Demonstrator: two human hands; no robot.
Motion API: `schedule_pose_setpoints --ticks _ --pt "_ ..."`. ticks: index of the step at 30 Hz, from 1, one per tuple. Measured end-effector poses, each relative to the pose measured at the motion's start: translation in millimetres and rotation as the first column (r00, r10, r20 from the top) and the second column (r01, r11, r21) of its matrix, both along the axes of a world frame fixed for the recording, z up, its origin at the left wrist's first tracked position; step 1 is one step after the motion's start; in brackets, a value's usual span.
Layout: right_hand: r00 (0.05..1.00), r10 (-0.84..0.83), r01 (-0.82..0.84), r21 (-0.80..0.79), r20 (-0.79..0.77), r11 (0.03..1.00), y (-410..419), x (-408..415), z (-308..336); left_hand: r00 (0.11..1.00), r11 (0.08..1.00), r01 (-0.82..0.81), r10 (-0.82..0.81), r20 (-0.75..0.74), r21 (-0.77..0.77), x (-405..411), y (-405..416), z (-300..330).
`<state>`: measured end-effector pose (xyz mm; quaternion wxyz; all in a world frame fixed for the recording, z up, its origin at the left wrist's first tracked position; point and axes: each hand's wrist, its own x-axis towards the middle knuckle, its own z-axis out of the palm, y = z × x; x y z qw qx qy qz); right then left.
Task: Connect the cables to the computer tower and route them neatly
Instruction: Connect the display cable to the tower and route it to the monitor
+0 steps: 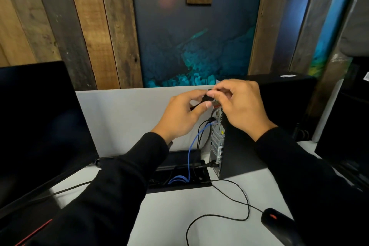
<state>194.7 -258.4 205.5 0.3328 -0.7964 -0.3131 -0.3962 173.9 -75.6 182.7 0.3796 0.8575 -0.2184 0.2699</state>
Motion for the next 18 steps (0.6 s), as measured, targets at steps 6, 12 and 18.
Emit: schedule_pose_setpoints --ticks 6,12,18 --pt "0.971 -0.239 0.238 -0.065 0.006 0.969 -5.1 26.8 4.8 0.988 0.987 -0.154 0.154 0.0 -0.034 27.3 -4.2 5.6" --pt "0.96 -0.28 0.278 -0.08 -0.025 0.957 -20.6 39.2 -12.1 0.958 0.956 -0.28 0.284 -0.037 0.083 48.5 -2.9 -0.3" --pt "0.978 -0.205 0.204 -0.037 -0.041 0.978 -26.2 41.3 -18.7 0.969 0.969 -0.242 0.244 -0.037 0.047 50.6 -14.3 7.6"
